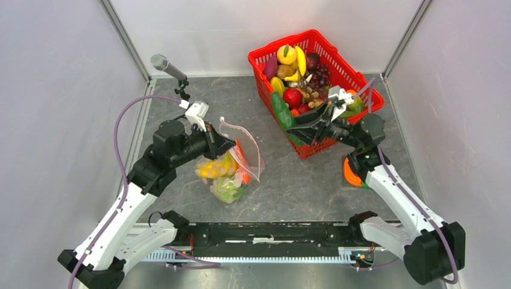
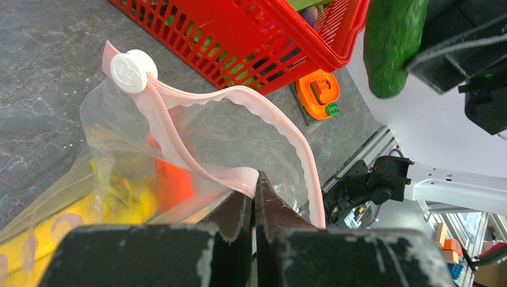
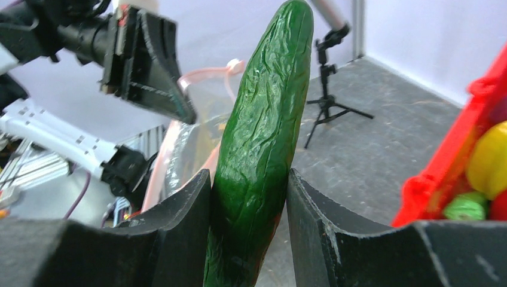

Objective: Place the food in the zip-top bag and seal the zipper
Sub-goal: Place the fake vegetable in the zipper food storage bag.

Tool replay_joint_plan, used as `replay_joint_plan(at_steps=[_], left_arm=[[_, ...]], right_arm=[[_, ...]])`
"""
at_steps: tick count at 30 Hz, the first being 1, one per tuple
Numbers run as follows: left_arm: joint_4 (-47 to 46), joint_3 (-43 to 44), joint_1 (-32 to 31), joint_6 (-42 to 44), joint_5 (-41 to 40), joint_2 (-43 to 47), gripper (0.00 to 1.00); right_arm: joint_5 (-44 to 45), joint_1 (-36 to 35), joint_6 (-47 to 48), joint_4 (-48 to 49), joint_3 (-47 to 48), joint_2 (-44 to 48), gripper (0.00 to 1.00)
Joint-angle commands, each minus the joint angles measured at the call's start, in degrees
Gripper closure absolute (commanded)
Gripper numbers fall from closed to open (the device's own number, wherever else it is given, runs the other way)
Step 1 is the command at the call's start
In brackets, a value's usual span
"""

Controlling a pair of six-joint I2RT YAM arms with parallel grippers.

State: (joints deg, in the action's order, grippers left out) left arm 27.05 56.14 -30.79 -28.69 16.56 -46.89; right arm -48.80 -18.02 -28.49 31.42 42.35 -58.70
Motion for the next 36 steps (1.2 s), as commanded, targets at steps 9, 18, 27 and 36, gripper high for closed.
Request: replay_joint_plan(at_steps=[9,18,27,36], left_arm=[[-3.5,0.1,-0.2,-1.3,-0.4,0.2,0.97],[-3.4,-0.4,-0.2,-1.4,-0.7,0.4,0.97],[-3.2,-1.2,-0.3,-0.5,-0.9,-0.7,0.98],[-2.2,-1.4,-0.3,0.7,-2.2,-1.6,0.98]], right_arm=[[2.2,-12.3,14.4,-21.2,9.4,0.8,1.00],[16.2,-19.7,13.5,-40.6,18.2,-5.1,1.00],[23.2,-26.7,7.2,-46.8,23.5,-10.1,1.00],[27.9,-28.4,6.5,-49.7,26.1,-6.9,1.00]])
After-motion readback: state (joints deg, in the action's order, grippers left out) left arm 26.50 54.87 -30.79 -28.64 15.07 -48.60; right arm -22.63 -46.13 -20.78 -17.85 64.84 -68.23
